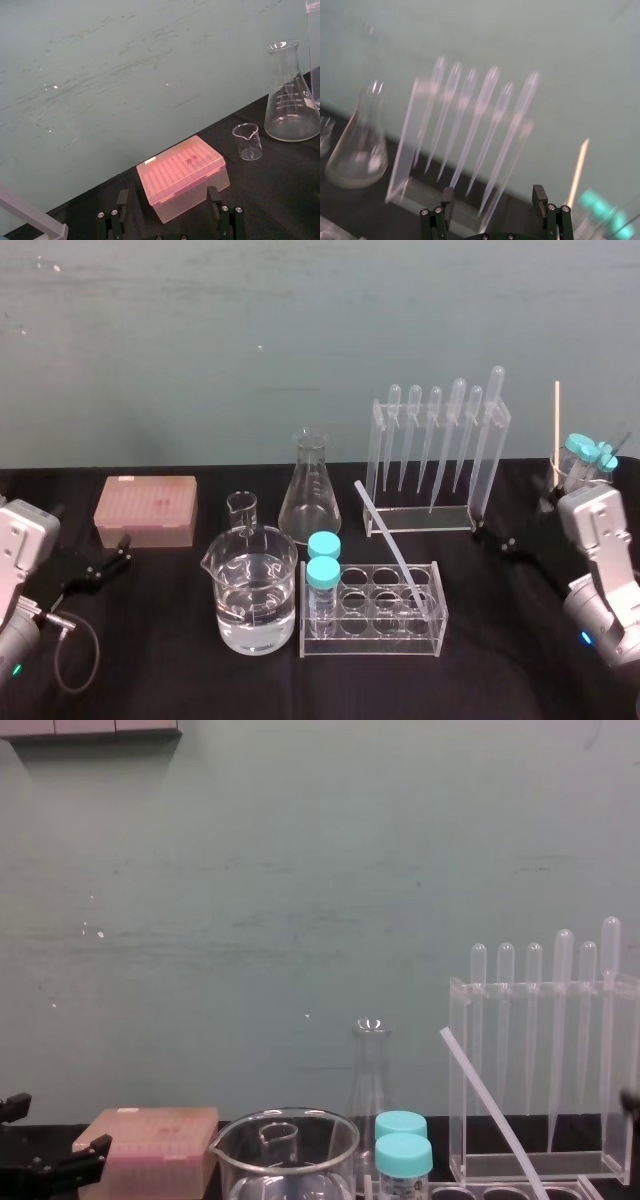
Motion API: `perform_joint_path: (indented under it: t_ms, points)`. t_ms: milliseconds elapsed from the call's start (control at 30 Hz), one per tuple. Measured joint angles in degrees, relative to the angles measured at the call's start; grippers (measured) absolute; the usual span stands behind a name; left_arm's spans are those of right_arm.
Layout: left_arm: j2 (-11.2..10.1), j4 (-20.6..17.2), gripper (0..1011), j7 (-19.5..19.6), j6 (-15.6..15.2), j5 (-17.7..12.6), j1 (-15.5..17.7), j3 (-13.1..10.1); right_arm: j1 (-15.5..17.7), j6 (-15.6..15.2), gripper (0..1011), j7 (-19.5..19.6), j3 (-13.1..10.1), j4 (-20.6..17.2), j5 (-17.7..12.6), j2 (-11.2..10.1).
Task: Pick up the stirring rod with one hand, then place it down.
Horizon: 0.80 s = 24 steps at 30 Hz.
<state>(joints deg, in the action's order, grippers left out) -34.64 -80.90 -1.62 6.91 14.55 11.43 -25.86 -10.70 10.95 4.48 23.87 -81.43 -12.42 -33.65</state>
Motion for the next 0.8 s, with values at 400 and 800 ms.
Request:
perform_joint_path:
  t_ms: [400,800]
  points:
    - [0.0,0.0,1000,0.0,0.0,0.0,0.0,0.0,-1.7,15.0,1000,2.9,-0.5,-3.8,9.5,1.5]
    - [0.0,0.0,1000,0.0,0.0,0.0,0.0,0.0,-5.7,13.7,1000,-15.0,4.7,-2.7,-1.9,3.4]
